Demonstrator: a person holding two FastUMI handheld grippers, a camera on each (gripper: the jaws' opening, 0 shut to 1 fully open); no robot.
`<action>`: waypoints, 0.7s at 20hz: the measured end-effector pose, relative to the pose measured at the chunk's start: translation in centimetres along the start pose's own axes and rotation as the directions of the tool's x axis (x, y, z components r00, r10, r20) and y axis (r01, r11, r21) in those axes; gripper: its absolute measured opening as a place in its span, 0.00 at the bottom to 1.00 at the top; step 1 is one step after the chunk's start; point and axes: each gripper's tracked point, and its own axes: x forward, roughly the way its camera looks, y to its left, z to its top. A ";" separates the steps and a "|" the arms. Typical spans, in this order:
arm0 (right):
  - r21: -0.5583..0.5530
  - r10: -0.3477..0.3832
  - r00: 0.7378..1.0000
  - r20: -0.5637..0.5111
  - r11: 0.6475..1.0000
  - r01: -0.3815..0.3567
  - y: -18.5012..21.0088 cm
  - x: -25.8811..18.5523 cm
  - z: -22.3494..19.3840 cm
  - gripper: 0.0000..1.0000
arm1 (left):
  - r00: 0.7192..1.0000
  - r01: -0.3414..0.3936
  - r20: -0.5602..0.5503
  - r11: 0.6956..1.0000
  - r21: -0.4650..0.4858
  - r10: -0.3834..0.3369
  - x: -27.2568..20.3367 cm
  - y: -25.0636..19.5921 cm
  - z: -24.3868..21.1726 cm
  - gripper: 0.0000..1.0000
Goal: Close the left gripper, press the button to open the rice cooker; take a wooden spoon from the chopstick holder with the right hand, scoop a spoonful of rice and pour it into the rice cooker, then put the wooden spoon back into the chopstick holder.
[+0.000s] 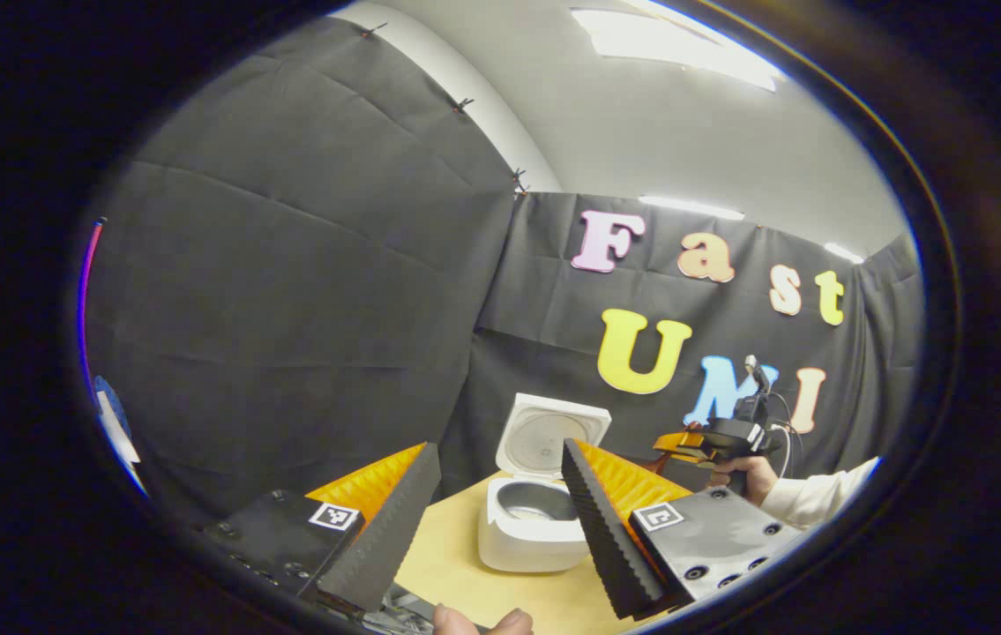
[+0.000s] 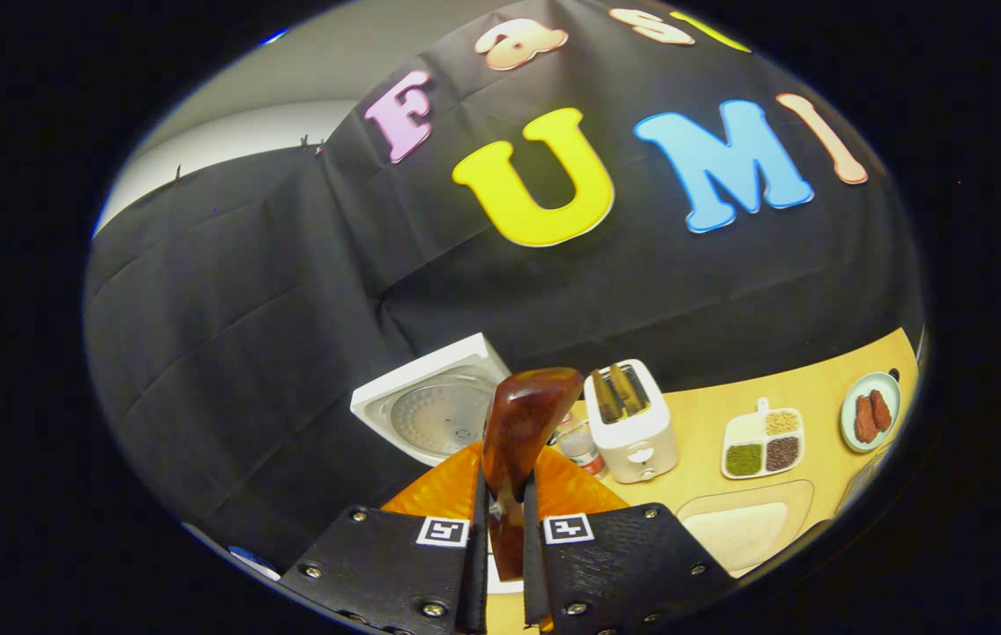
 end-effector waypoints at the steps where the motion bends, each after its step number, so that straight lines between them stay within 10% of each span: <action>1: 0.002 -0.025 1.000 0.011 1.000 0.025 -1.6 -1.5 0.7 0.16 | 1.000 0.023 -0.002 1.000 -0.009 -0.023 0.3 -0.5 -0.4 0.94; 14: 0.139 -0.288 0.953 0.096 0.952 0.273 -24.2 -16.4 5.2 0.16 | 0.993 0.114 -0.030 0.993 -0.008 -0.114 1.0 -11.2 -2.6 0.93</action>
